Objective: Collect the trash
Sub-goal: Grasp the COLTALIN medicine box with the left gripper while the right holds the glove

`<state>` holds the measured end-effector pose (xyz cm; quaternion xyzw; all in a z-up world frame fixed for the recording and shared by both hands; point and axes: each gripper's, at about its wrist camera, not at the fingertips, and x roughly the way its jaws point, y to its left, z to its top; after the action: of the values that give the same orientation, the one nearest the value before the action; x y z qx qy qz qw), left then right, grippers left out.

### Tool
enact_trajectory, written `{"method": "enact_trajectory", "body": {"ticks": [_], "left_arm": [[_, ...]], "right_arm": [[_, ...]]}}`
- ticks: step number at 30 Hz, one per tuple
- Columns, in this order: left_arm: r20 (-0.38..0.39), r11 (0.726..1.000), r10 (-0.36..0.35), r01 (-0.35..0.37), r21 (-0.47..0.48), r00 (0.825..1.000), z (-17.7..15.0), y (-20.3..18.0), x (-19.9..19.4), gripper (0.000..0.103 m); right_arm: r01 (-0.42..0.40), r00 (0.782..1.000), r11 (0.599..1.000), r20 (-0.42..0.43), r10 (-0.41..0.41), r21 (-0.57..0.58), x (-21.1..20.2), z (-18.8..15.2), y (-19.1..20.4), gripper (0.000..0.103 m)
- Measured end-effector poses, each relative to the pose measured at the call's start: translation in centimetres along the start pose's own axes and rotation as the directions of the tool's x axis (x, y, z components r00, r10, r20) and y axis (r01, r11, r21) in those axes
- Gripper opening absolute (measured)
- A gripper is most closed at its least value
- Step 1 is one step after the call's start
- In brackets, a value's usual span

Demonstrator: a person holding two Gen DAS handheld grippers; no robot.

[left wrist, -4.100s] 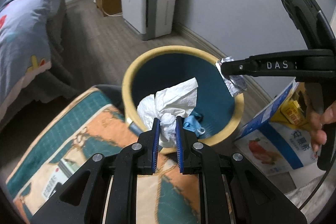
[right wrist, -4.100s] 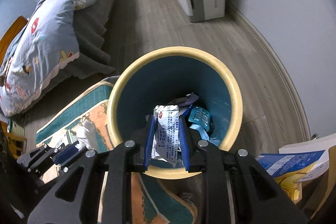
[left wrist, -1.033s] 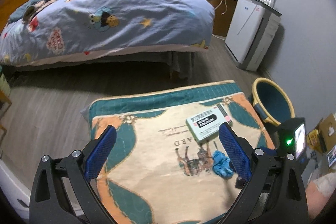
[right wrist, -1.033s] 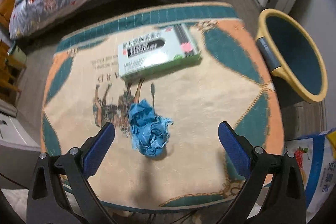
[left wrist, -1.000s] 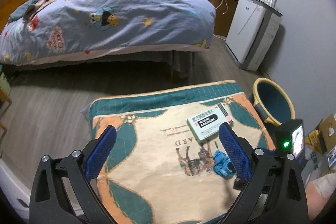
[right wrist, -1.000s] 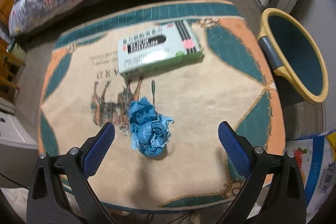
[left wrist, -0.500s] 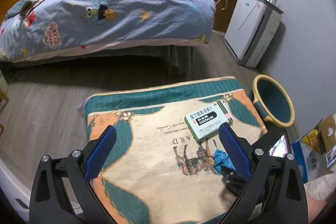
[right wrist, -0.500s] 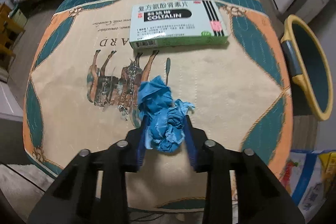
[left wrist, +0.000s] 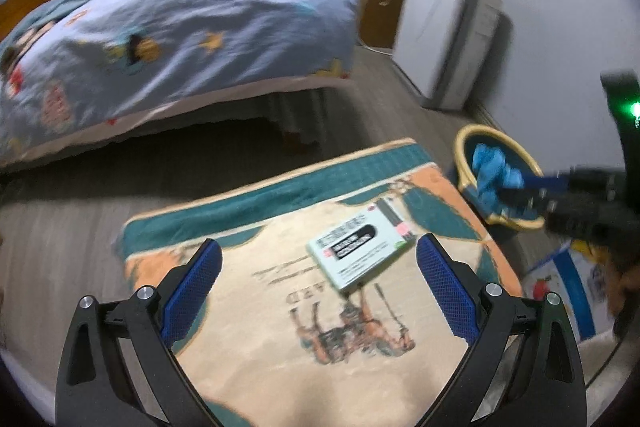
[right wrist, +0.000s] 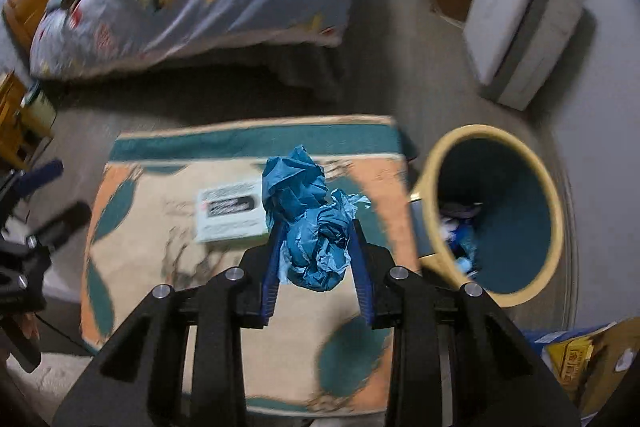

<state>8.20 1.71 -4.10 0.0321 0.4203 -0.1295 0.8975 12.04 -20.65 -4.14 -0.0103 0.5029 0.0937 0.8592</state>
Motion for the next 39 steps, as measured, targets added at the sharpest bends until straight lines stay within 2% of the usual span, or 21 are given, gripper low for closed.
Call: {"method": "enact_trajectory", "body": {"ticks": [3, 5, 7, 12, 16, 19, 23, 32, 37, 39], "left_arm": [[-0.031, 0.996, -0.002, 0.005, 0.091, 1.000, 0.5, -1.5, 2.6, 0.097], [-0.050, 0.992, -0.008, 0.014, 0.122, 0.999, 0.6, -2.2, 3.9, 0.097], [-0.082, 0.988, -0.028, 0.039, 0.147, 0.996, 0.6, -2.9, 5.6, 0.097], [-0.164, 0.973, -0.068, 0.102, 0.205, 0.984, 0.4, -4.8, 9.5, 0.097], [-0.232, 0.965, -0.068, 0.122, 0.230, 0.970, -0.5, -5.8, 12.7, 0.097], [-0.287, 0.952, -0.040, 0.124, 0.280, 0.957, -1.4, -6.4, 14.9, 0.097], [-0.313, 0.925, 0.030, 0.092, 0.368, 0.949, -2.0, -6.7, 17.2, 0.097], [-0.348, 0.912, 0.021, 0.126, 0.391, 0.937, -1.5, -7.2, 21.1, 0.097], [-0.375, 0.932, -0.058, 0.185, 0.311, 0.925, -0.6, -6.9, 21.8, 0.096], [-0.363, 0.936, -0.070, 0.187, 0.298, 0.929, -0.4, -6.8, 21.5, 0.089]], "right_arm": [[-0.057, 0.997, 0.995, -0.039, 0.061, 0.086, 1.5, -0.3, -2.8, 0.031], [-0.057, 0.997, 0.994, -0.037, 0.061, 0.091, 1.8, 0.0, -3.7, 0.031], [-0.053, 0.998, 0.995, -0.035, 0.056, 0.090, 1.9, 0.1, -4.1, 0.031], [-0.112, 0.992, 0.984, -0.048, 0.120, 0.141, 3.2, 1.4, -4.9, 0.031], [-0.136, 0.988, 0.980, -0.055, 0.145, 0.146, 4.3, 2.5, -4.9, 0.031], [-0.144, 0.986, 0.978, -0.062, 0.155, 0.152, 5.0, 3.2, -5.0, 0.031], [-0.150, 0.985, 0.976, -0.064, 0.161, 0.155, 6.0, 4.1, -5.2, 0.031], [-0.148, 0.981, 0.975, -0.097, 0.166, 0.163, 7.7, 4.6, -6.0, 0.031], [-0.145, 0.981, 0.973, -0.105, 0.165, 0.178, 7.9, 4.4, -6.5, 0.031], [-0.144, 0.981, 0.973, -0.103, 0.164, 0.183, 7.9, 4.3, -6.9, 0.031]]}}
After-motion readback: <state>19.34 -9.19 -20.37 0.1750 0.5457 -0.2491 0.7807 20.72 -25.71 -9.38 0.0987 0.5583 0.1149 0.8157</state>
